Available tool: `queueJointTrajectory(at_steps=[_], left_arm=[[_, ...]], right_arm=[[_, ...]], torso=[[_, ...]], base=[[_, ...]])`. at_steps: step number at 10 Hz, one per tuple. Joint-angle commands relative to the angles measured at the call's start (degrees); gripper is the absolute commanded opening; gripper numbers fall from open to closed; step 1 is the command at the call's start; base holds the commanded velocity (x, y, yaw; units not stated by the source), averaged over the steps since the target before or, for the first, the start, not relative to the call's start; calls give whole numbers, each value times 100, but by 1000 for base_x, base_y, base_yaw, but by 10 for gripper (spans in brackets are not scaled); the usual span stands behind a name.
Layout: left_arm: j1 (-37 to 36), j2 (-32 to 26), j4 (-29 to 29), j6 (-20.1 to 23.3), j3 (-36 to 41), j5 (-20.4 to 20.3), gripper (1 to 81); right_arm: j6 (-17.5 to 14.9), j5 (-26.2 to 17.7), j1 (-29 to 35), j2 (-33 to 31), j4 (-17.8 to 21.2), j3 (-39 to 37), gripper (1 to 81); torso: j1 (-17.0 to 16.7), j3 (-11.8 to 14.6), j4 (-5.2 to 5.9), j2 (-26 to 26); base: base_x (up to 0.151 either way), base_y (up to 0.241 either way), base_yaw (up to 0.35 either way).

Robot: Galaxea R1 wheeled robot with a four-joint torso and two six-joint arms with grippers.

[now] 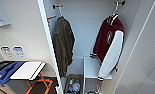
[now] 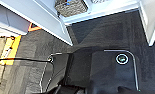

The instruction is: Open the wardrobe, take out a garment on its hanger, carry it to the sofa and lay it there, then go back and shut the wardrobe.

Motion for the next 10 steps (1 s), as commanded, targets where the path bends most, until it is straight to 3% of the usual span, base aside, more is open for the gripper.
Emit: queueJointTrajectory(at_steps=[1,5,10], left_arm=[[-153,469,2,-79,-858,335,811],[-380,892,-456,-588,-1485,230,811],[-1365,1068,-623,-1652,-1529,221,811]], right_arm=[[90,-582,-203,684,26,-1007,811],[98,-635,-318,1495,8,-2038,811],[98,-618,-274,1750,26,-2117,811]], torso=[[0,0,0,0],[-5,0,0,-2],[-6,0,0,-4]], base=[[0,0,0],[0,0,0],[0,0,0]])
